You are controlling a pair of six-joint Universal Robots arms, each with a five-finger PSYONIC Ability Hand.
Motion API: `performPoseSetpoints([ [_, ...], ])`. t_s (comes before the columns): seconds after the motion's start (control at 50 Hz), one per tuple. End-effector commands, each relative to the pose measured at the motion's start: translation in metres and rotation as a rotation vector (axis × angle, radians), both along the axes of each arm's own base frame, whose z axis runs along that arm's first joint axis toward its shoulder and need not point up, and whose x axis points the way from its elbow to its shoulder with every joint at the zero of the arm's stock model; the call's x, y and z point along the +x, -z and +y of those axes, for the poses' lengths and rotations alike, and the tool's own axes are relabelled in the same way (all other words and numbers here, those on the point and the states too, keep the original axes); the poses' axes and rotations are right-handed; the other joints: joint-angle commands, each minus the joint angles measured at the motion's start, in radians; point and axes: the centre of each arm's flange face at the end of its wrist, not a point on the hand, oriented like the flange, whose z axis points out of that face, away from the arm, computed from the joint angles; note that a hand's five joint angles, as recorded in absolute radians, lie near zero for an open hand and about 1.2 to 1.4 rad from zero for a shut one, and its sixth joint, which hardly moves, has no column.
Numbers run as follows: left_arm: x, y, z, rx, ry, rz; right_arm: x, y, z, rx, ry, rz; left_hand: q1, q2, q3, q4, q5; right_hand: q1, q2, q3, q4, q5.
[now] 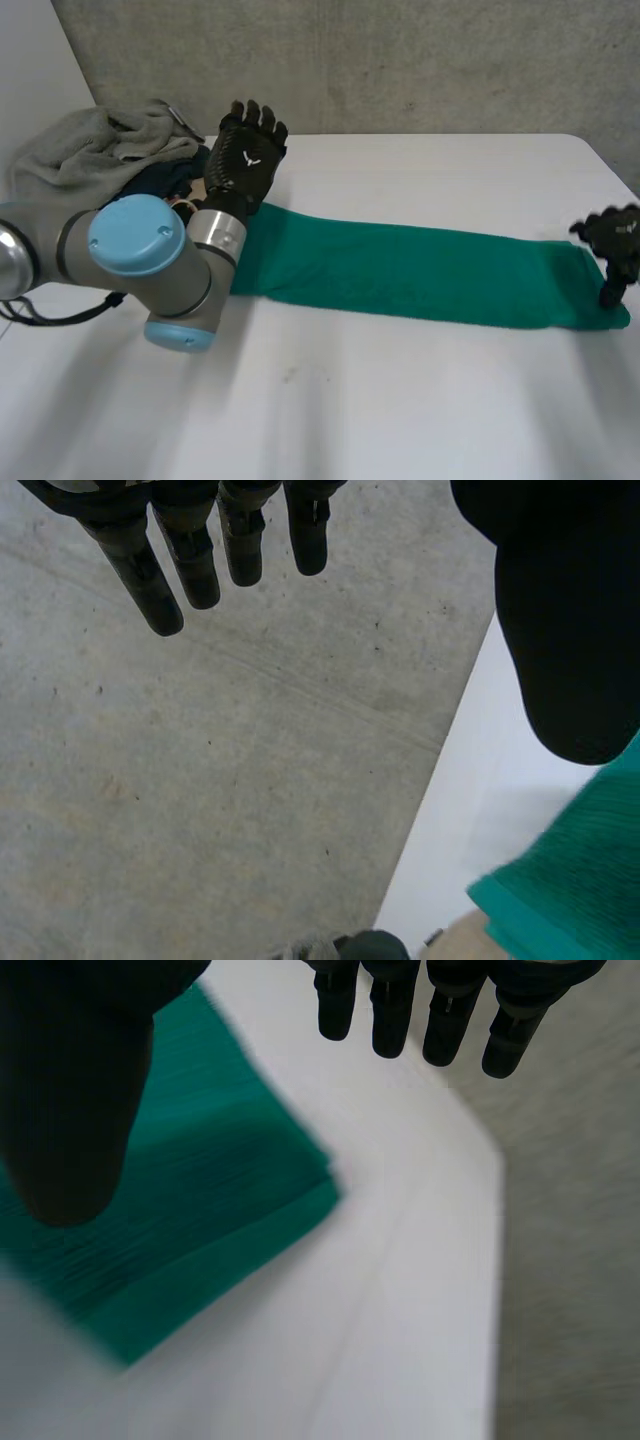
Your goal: Fold the laundry.
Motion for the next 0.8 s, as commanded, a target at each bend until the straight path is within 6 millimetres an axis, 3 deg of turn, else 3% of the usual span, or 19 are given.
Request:
performPoseSetpoints([
  [0.02,0.010,0.004,0.010,0.083,0.000,0.069,-0.014,0.016,0.005,0.052,0.012,-0.023,-0.016,-0.031,-0.036,-0.029,-0.049,0.027,0.043,0.045,0.044,0.040],
  [0.08,0.011,0.006,0.011,0.102,0.000,0.082,-0.017,0.028,0.001,0.065,0.013,-0.024,-0.016,-0.031,-0.036,-0.029,-0.049,0.062,0.078,0.080,0.079,0.075],
  [0.12,0.012,0.007,0.011,0.110,-0.001,0.081,-0.019,0.037,-0.003,0.075,0.023,-0.009,-0.016,-0.031,-0.036,-0.029,-0.049,0.564,0.581,0.583,0.581,0.577],
  [0.14,0.013,0.009,0.011,0.122,-0.005,0.074,-0.022,0.037,-0.005,0.071,0.032,-0.004,-0.016,-0.031,-0.036,-0.029,-0.049,1.032,1.049,1.051,1.049,1.045],
  [0.16,0.014,0.008,0.011,0.125,-0.007,0.074,-0.025,0.035,-0.008,0.060,0.045,-0.002,-0.016,-0.031,-0.036,-0.029,-0.049,1.164,1.180,1.182,1.181,1.177],
  [0.26,0.021,-0.003,0.014,0.126,-0.017,0.078,-0.071,0.016,-0.030,-0.112,0.223,0.130,-0.016,-0.031,-0.036,-0.029,-0.049,1.165,1.182,1.183,1.182,1.178],
  [0.36,0.031,-0.020,0.016,0.106,-0.031,0.101,-0.085,-0.011,-0.037,-0.208,0.233,0.357,-0.016,-0.031,-0.036,-0.029,-0.049,1.165,1.182,1.183,1.182,1.178],
  [0.46,0.041,-0.034,0.018,0.100,-0.040,0.148,-0.072,-0.022,-0.043,-0.273,0.157,0.476,-0.016,-0.031,-0.036,-0.029,-0.049,1.165,1.182,1.183,1.182,1.178],
  [0.48,0.042,-0.036,0.018,0.101,-0.040,0.154,-0.062,-0.025,-0.043,-0.300,0.132,0.467,-0.016,-0.031,-0.036,-0.029,-0.049,1.165,1.182,1.183,1.182,1.178],
  [0.5,0.042,-0.037,0.019,0.105,-0.039,0.161,-0.031,-0.031,-0.042,-0.360,0.055,0.430,-0.016,-0.031,-0.036,-0.029,-0.049,1.165,1.182,1.183,1.182,1.178],
  [0.56,0.046,-0.037,0.024,0.129,-0.038,0.177,0.018,-0.037,-0.034,-0.442,-0.077,0.348,-0.016,-0.031,-0.036,-0.029,-0.049,1.165,1.182,1.183,1.182,1.178],
  [0.58,0.046,-0.038,0.025,0.134,-0.036,0.179,0.053,-0.041,-0.022,-0.492,-0.191,0.288,-0.016,-0.031,-0.036,-0.029,-0.049,1.165,1.182,1.183,1.182,1.178],
  [0.62,0.048,-0.039,0.029,0.151,-0.035,0.186,0.080,-0.045,-0.009,-0.531,-0.287,0.244,-0.016,-0.031,-0.036,-0.029,-0.049,1.165,1.182,1.183,1.182,1.178],
  [0.64,0.048,-0.039,0.029,0.154,-0.034,0.188,0.109,-0.048,0.009,-0.564,-0.399,0.202,-0.016,-0.031,-0.036,-0.029,-0.049,1.165,1.182,1.183,1.182,1.178],
  [0.68,0.049,-0.038,0.031,0.168,-0.033,0.192,0.139,-0.048,0.030,-0.596,-0.523,0.169,-0.016,-0.031,-0.036,-0.029,-0.049,1.165,1.182,1.183,1.182,1.178],
  [0.7,0.049,-0.038,0.032,0.171,-0.030,0.193,0.153,-0.046,0.040,-0.609,-0.583,0.157,-0.016,-0.031,-0.036,-0.029,-0.049,1.165,1.182,1.183,1.182,1.178],
  [0.72,0.049,-0.038,0.032,0.172,-0.031,0.195,0.179,-0.041,0.060,-0.629,-0.697,0.128,-0.016,-0.031,-0.036,-0.029,-0.049,1.165,1.182,1.183,1.182,1.178],
  [0.76,0.049,-0.037,0.033,0.176,-0.028,0.196,0.201,-0.030,0.076,-0.633,-0.795,0.100,-0.016,-0.031,-0.036,-0.029,-0.049,1.165,1.182,1.183,1.182,1.178],
  [0.8,0.048,-0.037,0.034,0.178,-0.026,0.198,0.229,-0.005,0.096,-0.616,-0.917,0.062,-0.016,-0.031,-0.036,-0.029,-0.049,1.165,1.182,1.183,1.182,1.178],
])
